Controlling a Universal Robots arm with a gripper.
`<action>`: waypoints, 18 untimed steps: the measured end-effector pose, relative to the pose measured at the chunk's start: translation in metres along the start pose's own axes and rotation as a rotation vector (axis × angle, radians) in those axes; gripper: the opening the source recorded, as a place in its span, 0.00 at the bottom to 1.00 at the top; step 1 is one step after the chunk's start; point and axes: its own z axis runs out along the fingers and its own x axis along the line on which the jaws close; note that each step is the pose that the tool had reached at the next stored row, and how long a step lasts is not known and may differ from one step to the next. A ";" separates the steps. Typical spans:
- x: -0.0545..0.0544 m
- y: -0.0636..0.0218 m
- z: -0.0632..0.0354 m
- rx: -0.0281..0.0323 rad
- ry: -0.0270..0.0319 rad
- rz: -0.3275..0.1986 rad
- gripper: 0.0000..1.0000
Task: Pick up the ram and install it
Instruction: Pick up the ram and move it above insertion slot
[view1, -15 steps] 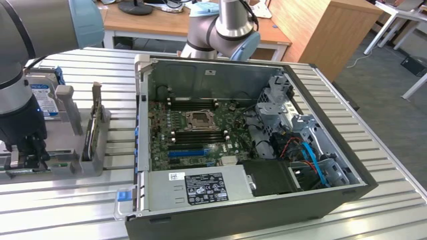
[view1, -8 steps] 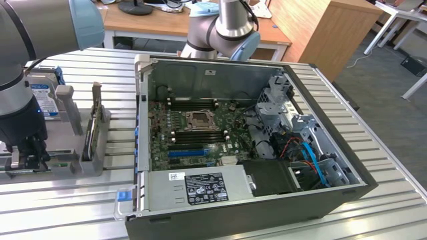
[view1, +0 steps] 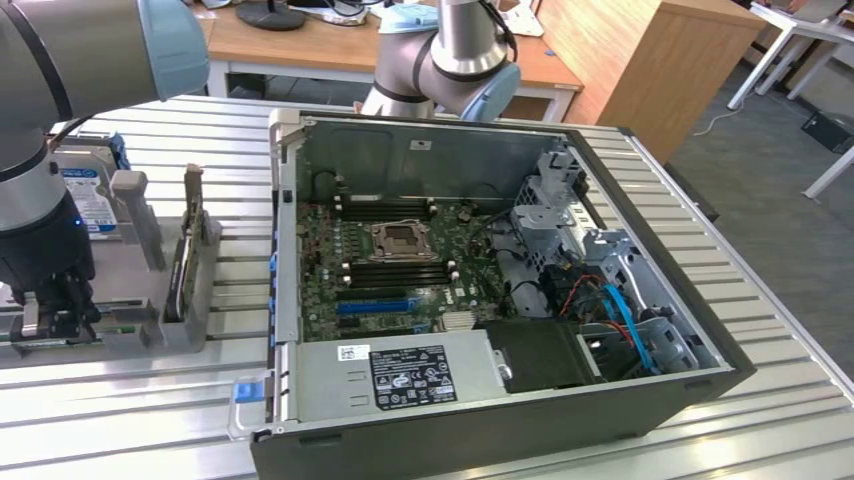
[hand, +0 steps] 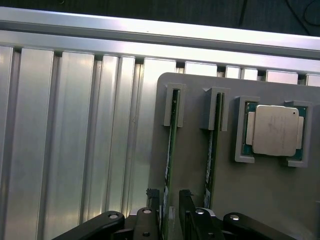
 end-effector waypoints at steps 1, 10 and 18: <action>0.000 0.0000 0.0000 0.0000 0.0000 0.000 0.30; 0.001 0.0000 0.0002 0.0002 -0.0001 0.000 0.21; 0.002 0.0001 0.0000 0.0000 0.0000 0.000 0.21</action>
